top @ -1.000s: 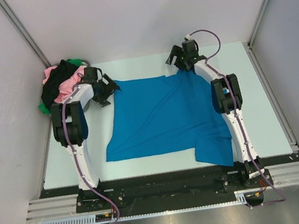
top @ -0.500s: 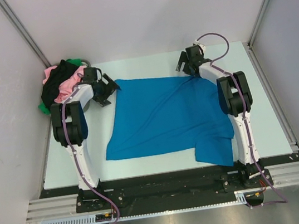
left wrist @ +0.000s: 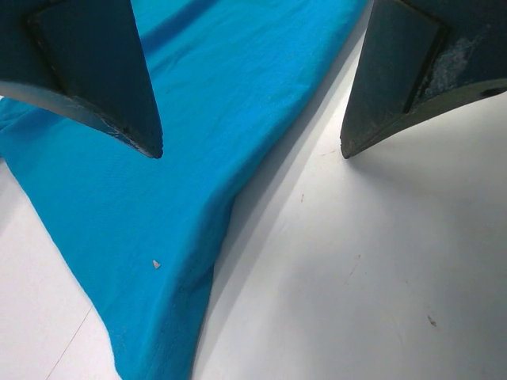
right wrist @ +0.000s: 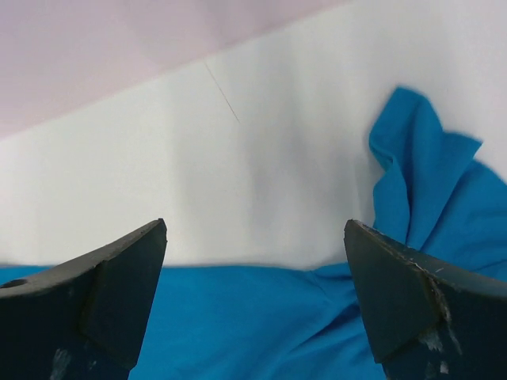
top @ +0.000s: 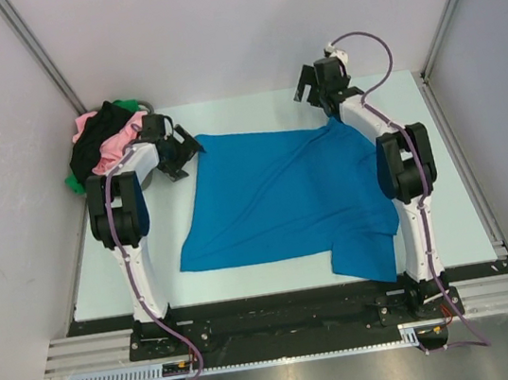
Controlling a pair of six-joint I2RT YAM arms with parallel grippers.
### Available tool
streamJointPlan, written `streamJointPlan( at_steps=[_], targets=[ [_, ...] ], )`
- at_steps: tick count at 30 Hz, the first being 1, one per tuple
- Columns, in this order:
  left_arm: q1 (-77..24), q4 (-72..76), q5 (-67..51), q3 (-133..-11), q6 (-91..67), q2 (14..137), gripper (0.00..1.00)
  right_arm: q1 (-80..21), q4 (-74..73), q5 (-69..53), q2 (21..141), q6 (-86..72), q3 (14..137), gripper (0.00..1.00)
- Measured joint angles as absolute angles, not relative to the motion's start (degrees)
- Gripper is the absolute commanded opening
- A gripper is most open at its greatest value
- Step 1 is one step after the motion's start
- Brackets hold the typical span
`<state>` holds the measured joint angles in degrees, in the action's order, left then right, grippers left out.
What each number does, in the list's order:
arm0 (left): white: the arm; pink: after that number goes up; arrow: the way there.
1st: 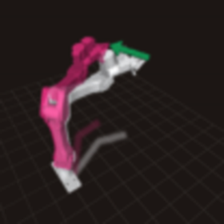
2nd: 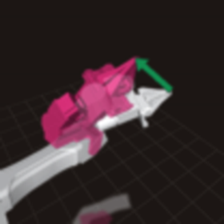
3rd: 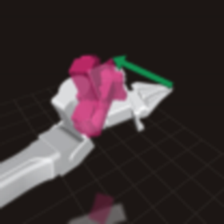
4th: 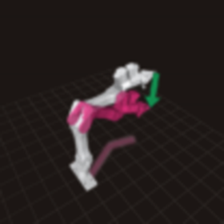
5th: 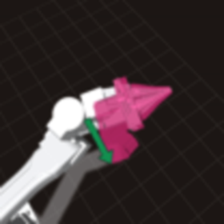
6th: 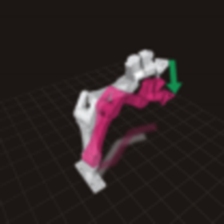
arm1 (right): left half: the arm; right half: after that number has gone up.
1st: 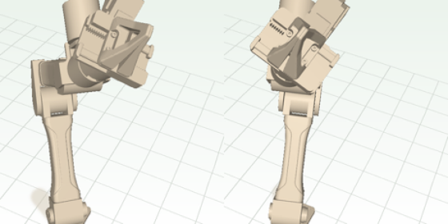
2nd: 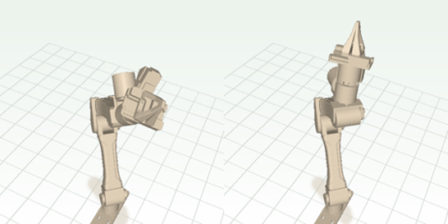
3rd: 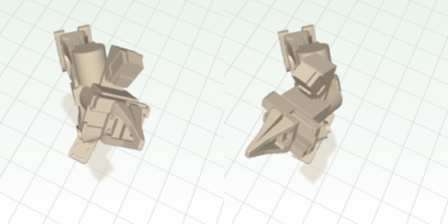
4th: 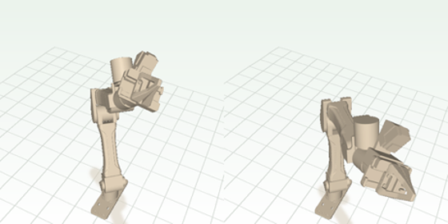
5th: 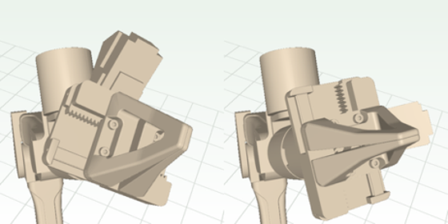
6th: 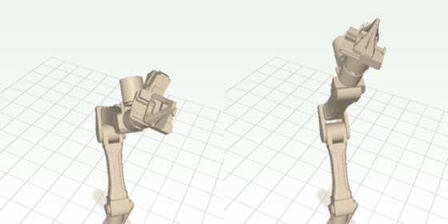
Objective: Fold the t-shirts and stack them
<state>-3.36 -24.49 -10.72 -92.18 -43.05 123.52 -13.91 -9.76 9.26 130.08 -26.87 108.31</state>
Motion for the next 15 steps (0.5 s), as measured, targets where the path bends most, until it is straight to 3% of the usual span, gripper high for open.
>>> streamJointPlan(
  at_steps=[15],
  targets=[
    [-3.4, -24.5, -10.7, -92.2, -43.0, 123.5, 0.99, -13.8, -20.1, 16.5, 132.2, -24.5, 120.1, 0.97]
  ],
)
